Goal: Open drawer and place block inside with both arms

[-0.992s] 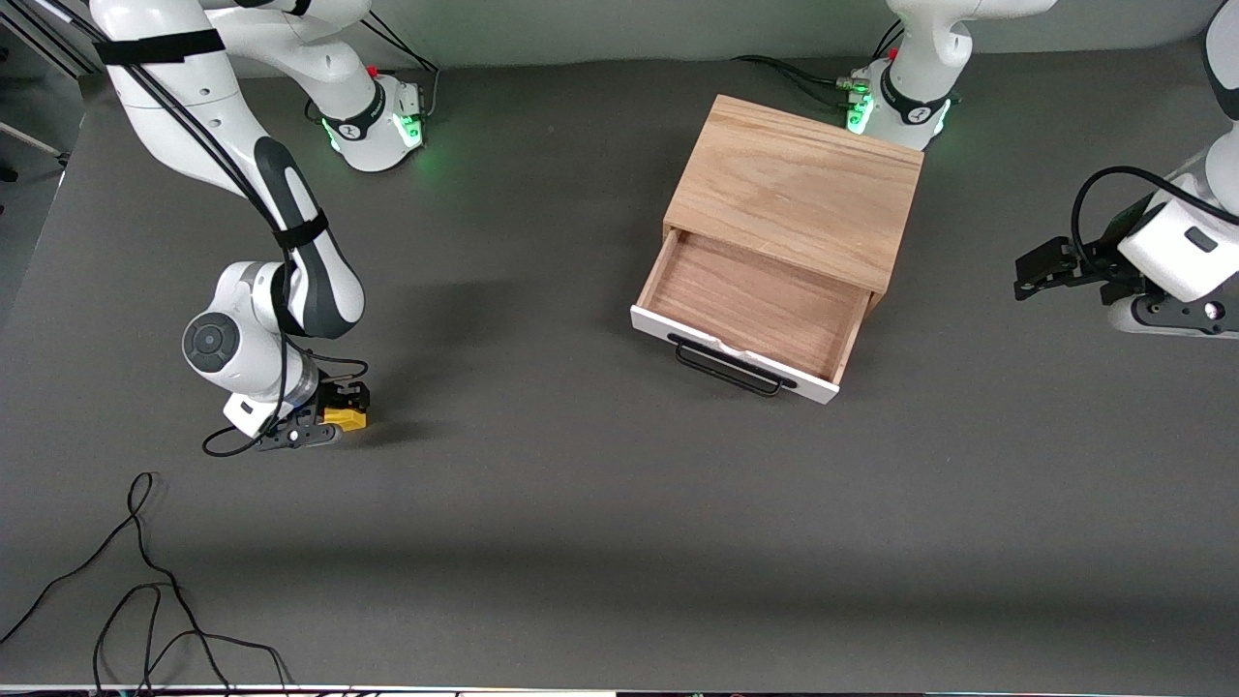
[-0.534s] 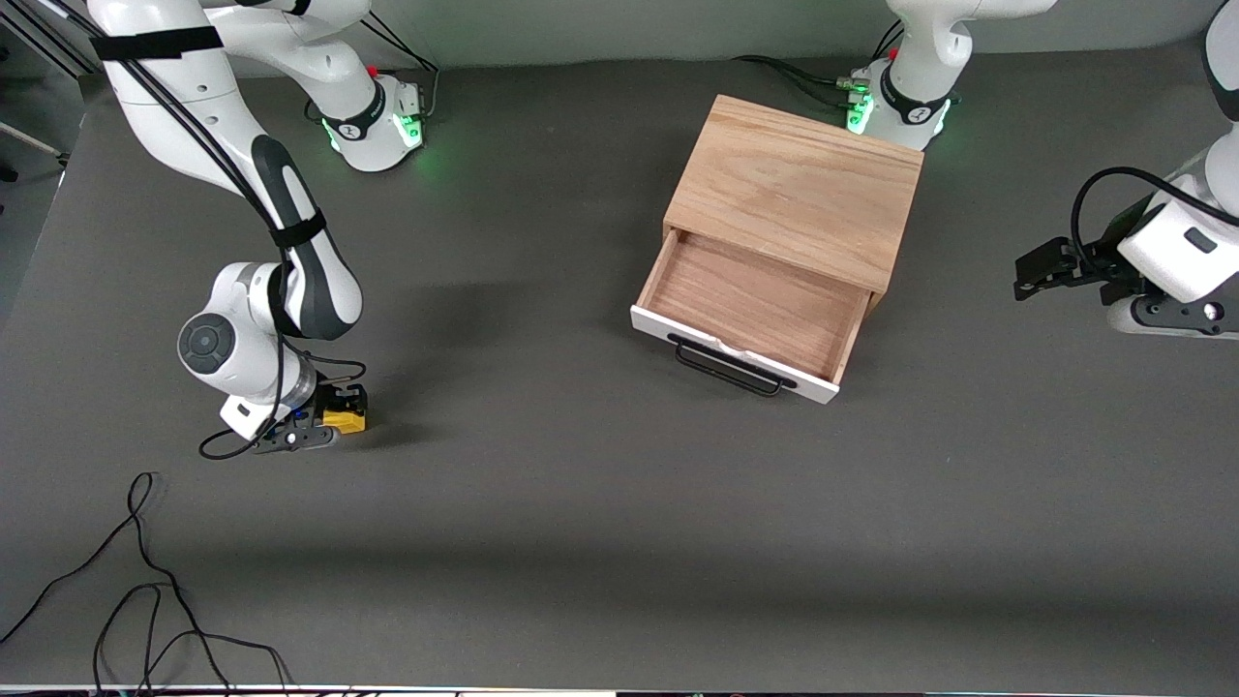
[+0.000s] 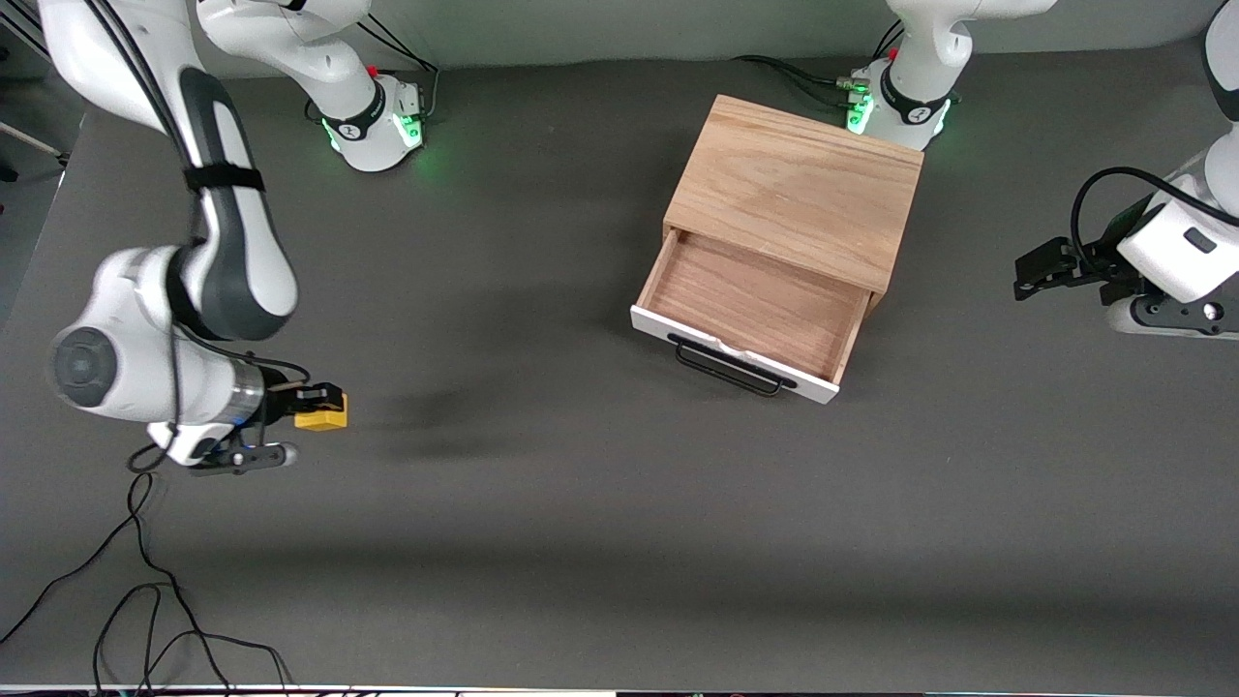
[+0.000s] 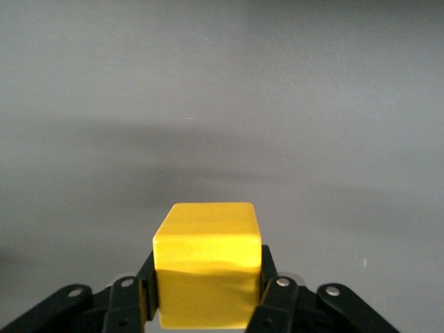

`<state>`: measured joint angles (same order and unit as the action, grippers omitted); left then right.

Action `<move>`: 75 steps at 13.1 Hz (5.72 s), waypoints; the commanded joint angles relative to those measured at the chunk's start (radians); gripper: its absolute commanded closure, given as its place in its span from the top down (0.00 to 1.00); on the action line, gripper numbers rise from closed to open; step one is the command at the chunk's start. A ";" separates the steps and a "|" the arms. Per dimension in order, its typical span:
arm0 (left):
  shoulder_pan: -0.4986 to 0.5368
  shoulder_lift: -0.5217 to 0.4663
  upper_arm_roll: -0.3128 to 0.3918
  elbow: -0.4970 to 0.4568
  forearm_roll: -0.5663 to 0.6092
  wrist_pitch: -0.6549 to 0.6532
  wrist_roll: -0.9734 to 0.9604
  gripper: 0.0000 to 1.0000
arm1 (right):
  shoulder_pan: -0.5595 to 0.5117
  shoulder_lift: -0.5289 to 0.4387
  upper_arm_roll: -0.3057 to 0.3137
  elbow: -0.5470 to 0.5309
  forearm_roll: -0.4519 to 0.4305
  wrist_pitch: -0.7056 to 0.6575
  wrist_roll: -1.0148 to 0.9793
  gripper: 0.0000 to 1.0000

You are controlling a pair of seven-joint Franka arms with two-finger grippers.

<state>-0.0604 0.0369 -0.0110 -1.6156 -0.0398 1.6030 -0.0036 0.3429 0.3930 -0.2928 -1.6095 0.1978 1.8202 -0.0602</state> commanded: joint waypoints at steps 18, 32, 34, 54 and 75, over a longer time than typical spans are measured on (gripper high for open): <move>0.005 -0.006 -0.007 -0.006 0.011 -0.005 0.016 1.00 | 0.538 0.277 0.121 0.646 0.018 0.019 1.127 0.32; 0.004 -0.006 -0.007 -0.009 0.011 -0.005 0.016 1.00 | 0.600 0.463 0.230 0.651 0.017 0.307 1.347 0.32; 0.004 -0.006 -0.007 -0.009 0.009 -0.005 0.016 1.00 | 0.605 0.475 0.230 0.649 0.017 0.333 1.361 0.32; -0.001 -0.006 -0.007 -0.010 0.011 -0.002 0.010 1.00 | 0.651 0.508 0.219 0.625 -0.035 0.286 1.406 1.00; 0.001 -0.005 -0.007 -0.010 0.011 0.002 0.008 1.00 | 0.113 0.017 0.190 0.534 -0.055 -0.257 0.529 1.00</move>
<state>-0.0599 0.0388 -0.0163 -1.6185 -0.0396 1.6026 -0.0014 0.5240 0.4736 -0.1131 -1.0221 0.1128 1.5848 0.5645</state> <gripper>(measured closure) 0.000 0.000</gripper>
